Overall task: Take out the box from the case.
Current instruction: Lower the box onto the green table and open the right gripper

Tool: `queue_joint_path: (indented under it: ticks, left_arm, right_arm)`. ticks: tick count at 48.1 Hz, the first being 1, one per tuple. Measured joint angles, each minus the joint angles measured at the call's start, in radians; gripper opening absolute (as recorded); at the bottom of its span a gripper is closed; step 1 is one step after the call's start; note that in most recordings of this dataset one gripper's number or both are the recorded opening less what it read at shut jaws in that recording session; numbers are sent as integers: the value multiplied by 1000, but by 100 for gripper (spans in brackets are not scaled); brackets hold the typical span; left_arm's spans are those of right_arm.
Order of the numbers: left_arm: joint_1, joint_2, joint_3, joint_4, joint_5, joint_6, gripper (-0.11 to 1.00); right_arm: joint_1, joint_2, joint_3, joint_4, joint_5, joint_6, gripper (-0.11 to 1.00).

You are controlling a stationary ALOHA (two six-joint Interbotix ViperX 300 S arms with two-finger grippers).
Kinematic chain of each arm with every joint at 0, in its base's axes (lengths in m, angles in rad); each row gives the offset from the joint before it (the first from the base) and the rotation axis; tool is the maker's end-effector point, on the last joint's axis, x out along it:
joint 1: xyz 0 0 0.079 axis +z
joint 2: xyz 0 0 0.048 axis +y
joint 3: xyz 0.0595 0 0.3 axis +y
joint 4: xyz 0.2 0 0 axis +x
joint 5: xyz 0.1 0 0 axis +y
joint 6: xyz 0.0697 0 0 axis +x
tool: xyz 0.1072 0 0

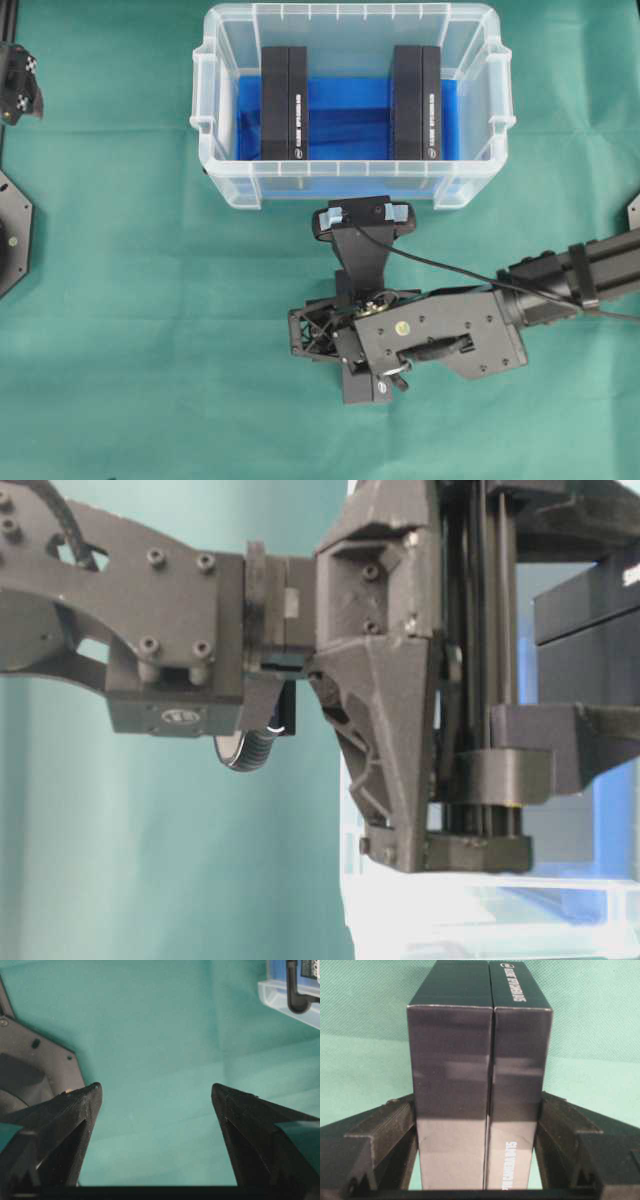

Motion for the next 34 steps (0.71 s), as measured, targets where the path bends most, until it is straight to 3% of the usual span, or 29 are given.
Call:
queue_joint_path:
  ticks: [12, 18, 21, 34]
  left_arm:
    - [0, 0, 0, 0, 0, 2, 90]
    - [0, 2, 0, 0, 2, 0, 90]
    - [0, 0, -2, 0, 0, 2, 90]
    - [0, -2, 0, 0, 0, 2, 90]
  right_arm:
    - [0, 0, 0, -11, 11, 5, 68]
    - [0, -12, 0, -23, 60, 6, 90]
    - [0, -21, -2, -29, 95, 9, 95]
    - [0, -25, -11, -46, 121, 9, 95]
